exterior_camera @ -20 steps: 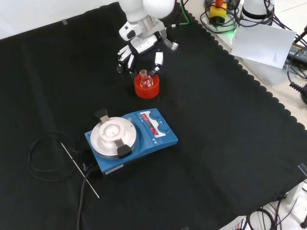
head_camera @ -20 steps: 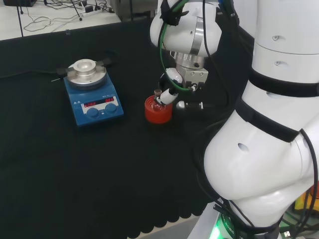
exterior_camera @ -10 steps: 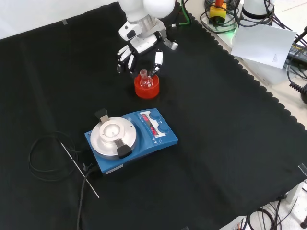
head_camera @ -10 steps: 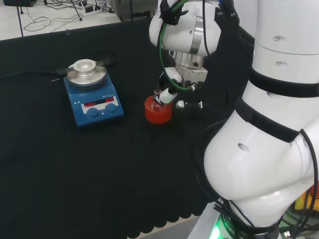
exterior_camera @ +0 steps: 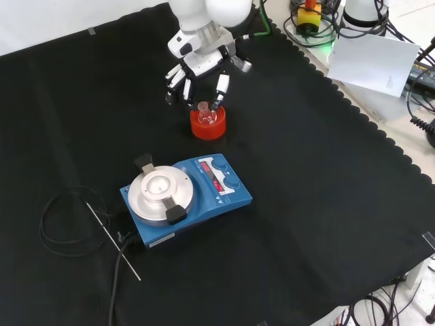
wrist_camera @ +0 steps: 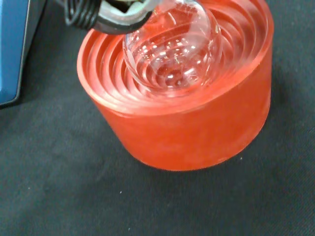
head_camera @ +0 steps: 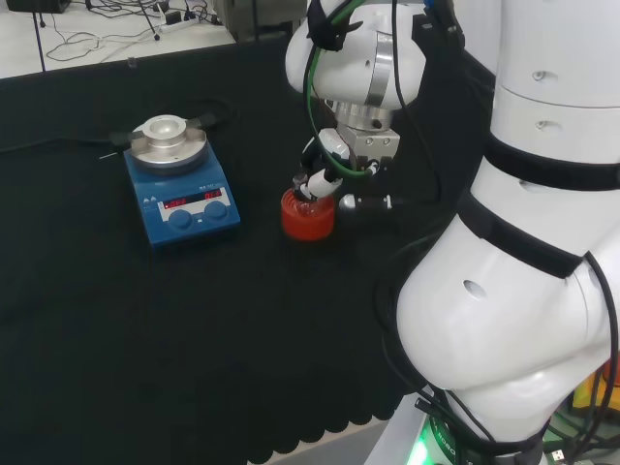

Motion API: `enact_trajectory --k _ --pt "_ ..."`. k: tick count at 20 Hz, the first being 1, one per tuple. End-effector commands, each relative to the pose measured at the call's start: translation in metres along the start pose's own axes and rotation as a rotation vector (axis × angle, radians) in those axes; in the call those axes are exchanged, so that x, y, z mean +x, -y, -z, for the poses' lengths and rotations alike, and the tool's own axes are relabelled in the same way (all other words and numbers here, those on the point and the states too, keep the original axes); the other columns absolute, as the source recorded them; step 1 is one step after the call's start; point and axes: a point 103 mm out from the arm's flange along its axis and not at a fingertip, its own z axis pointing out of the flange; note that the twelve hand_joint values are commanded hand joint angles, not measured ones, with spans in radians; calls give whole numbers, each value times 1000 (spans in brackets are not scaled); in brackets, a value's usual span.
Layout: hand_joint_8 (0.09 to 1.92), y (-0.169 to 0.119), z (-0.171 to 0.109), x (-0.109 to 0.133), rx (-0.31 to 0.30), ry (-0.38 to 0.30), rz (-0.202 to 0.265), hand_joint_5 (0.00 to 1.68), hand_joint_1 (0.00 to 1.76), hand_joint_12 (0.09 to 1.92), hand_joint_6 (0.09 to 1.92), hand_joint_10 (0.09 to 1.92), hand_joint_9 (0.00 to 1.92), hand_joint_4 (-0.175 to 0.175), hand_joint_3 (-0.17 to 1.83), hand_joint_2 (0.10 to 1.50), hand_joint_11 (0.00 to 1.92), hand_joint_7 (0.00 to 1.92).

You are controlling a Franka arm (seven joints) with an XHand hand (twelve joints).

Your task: Pick up the round-bottom flask.

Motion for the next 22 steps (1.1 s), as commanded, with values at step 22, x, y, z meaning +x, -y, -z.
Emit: enact_trajectory --k 22 --pt "670 33 29 0 -18 -55 -19 1066 1098 1368 1086 634 508 33 776 705 245 300"
